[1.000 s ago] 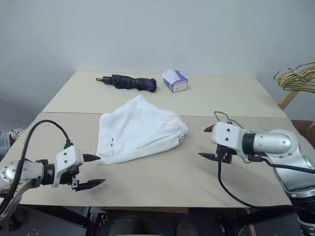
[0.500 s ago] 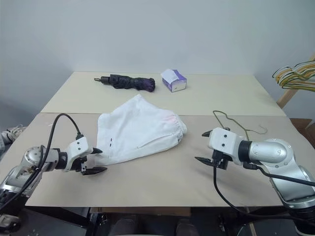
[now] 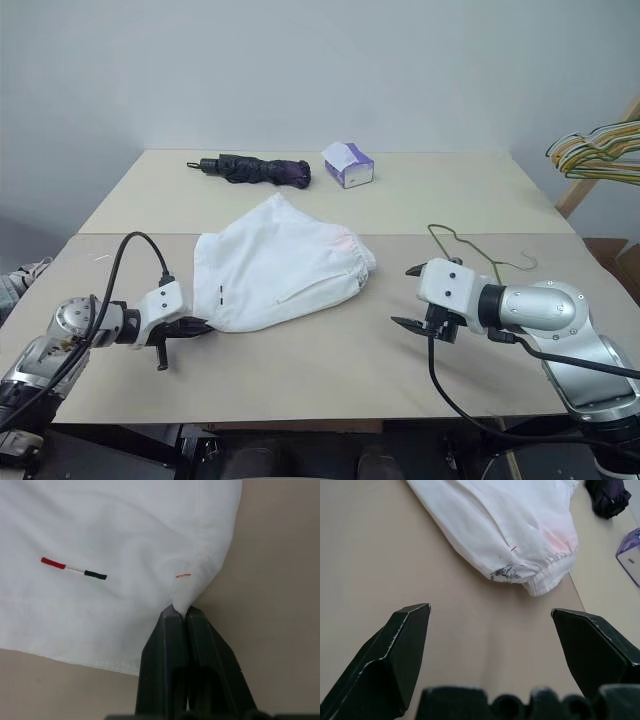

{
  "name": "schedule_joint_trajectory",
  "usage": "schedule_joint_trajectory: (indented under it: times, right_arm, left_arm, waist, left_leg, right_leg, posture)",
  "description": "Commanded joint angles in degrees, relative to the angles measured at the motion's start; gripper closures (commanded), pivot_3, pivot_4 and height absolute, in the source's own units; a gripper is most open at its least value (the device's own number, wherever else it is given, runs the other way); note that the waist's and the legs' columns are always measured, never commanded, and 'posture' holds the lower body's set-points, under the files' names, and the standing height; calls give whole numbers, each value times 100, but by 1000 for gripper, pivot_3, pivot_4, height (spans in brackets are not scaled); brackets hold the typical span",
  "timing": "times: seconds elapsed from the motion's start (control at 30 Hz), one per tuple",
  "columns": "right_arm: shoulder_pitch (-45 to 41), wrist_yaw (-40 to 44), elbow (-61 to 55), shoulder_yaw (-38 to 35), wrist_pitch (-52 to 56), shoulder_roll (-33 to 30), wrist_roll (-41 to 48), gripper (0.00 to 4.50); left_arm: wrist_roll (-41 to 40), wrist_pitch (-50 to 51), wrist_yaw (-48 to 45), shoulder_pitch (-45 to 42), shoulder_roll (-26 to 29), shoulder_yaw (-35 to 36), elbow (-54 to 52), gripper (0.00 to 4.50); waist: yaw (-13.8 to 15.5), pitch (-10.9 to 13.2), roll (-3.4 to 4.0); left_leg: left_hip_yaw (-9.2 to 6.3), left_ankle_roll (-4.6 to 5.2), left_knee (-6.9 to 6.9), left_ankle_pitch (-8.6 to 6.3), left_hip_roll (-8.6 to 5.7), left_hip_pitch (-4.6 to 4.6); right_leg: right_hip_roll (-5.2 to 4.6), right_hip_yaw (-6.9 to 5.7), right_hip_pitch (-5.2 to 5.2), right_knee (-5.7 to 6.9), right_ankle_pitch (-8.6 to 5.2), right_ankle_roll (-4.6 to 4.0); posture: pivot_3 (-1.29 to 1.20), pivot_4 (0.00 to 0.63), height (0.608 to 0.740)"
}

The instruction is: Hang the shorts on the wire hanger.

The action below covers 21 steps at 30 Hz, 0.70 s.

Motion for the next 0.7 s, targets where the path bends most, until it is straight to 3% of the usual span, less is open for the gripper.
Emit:
schedule_joint_trajectory:
  times: [0.03, 0.33, 0.67, 0.7]
  right_arm:
    - [-431, -417, 378, 377, -283, 261, -630, 0]
    - [-1692, -1570, 2714, 1745, -2914, 903, -2875, 0]
    - [-2781, -2784, 4893, 2416, -4591, 1722, -4128, 0]
    - [-2856, -2864, 5032, 2437, -4666, 1775, -4199, 182]
  left_arm:
    - [74, -79, 86, 137, 264, 290, -324, 4488]
    - [-698, 222, -241, 675, 887, 1391, -1344, 4488]
    - [-663, 421, -176, 787, 950, 1499, -1646, 4488]
    - [-652, 417, -169, 801, 952, 1498, -1663, 4497]
  waist:
    - [-30, -1, -2]
    - [-157, 3, -6]
    - [-148, 5, -10]
    - [-149, 5, -10]
  left_leg:
    - [2, 0, 0, 0, 2, 0]
    - [3, -2, 7, 3, 1, -62]
    - [1, -4, 11, 4, -5, -63]
    - [0, -4, 11, 4, -5, -61]
  right_leg:
    - [0, 1, -3, 0, 0, -1]
    - [1, 1, -65, 10, 3, -2]
    - [1, 4, -62, 17, 4, -1]
    - [2, 4, -61, 20, 4, -2]
  posture:
    - [75, 0, 740]
    - [107, 0, 740]
    - [131, 0, 740]
    - [132, 0, 740]
